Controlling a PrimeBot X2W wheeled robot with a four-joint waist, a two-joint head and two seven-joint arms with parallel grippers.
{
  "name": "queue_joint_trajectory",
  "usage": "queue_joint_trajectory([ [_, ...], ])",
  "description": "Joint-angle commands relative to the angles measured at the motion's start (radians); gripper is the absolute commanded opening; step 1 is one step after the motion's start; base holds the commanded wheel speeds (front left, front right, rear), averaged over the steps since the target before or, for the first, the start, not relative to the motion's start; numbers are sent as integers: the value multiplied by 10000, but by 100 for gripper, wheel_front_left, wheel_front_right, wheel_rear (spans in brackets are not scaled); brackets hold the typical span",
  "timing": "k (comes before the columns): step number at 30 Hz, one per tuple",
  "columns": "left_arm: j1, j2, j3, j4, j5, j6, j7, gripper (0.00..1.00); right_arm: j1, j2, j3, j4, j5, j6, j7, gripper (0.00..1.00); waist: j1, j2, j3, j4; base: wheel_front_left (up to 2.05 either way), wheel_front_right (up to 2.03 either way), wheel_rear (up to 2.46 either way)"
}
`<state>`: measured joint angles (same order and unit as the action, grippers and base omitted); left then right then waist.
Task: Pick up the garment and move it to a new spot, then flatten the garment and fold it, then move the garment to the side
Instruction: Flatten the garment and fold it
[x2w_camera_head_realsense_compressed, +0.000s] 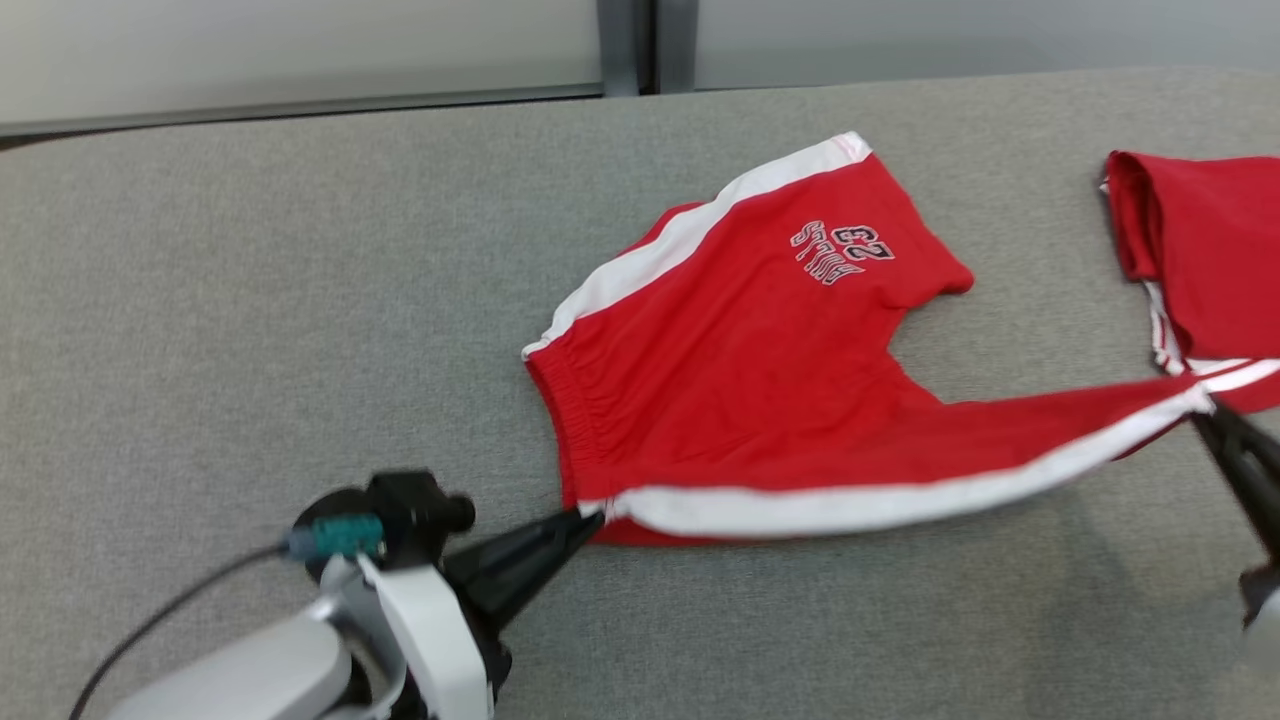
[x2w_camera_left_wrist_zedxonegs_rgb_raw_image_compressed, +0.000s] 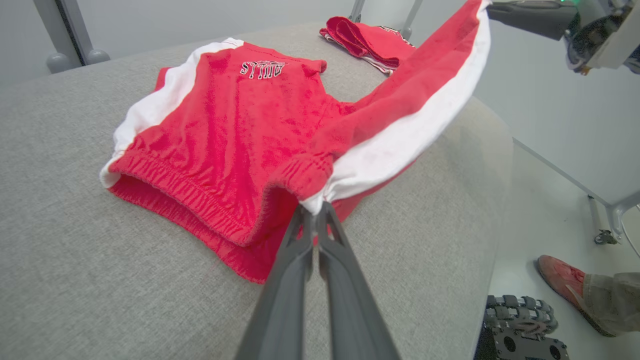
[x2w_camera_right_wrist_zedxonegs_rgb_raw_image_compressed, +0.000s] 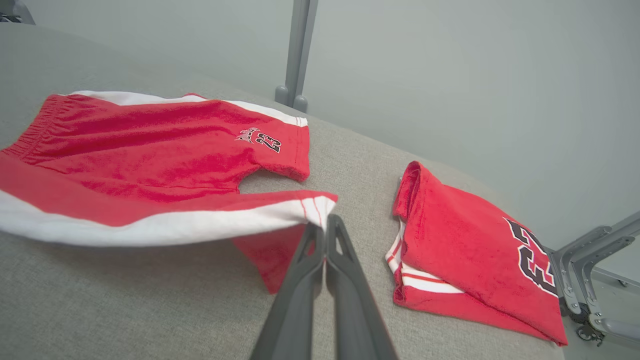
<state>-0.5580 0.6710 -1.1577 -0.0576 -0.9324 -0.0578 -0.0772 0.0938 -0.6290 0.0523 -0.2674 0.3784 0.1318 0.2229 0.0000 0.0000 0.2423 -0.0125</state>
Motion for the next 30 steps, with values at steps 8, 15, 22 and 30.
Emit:
queue_joint_trajectory([
  [8,-1523,-716,1067,1098,-2070,-629,418,0,-3436,-1556,655,1544,2167,-21,1627,0,0,0,1296,842,0,0,0],
  [15,-2407,-1016,1496,1833,-3091,-727,722,0,-5831,-2224,2000,2403,3019,-21,2270,0,0,0,2011,1150,0,0,0],
  [22,-3375,-1295,1468,2557,-3647,-731,1003,0,-8883,-2369,4052,3687,3464,-21,2795,0,0,0,2619,1408,0,0,0],
  [30,-3951,-1414,1214,2900,-3897,-733,1020,0,-11184,-2439,5943,4928,3581,-21,2783,0,0,0,2972,1597,0,0,0],
])
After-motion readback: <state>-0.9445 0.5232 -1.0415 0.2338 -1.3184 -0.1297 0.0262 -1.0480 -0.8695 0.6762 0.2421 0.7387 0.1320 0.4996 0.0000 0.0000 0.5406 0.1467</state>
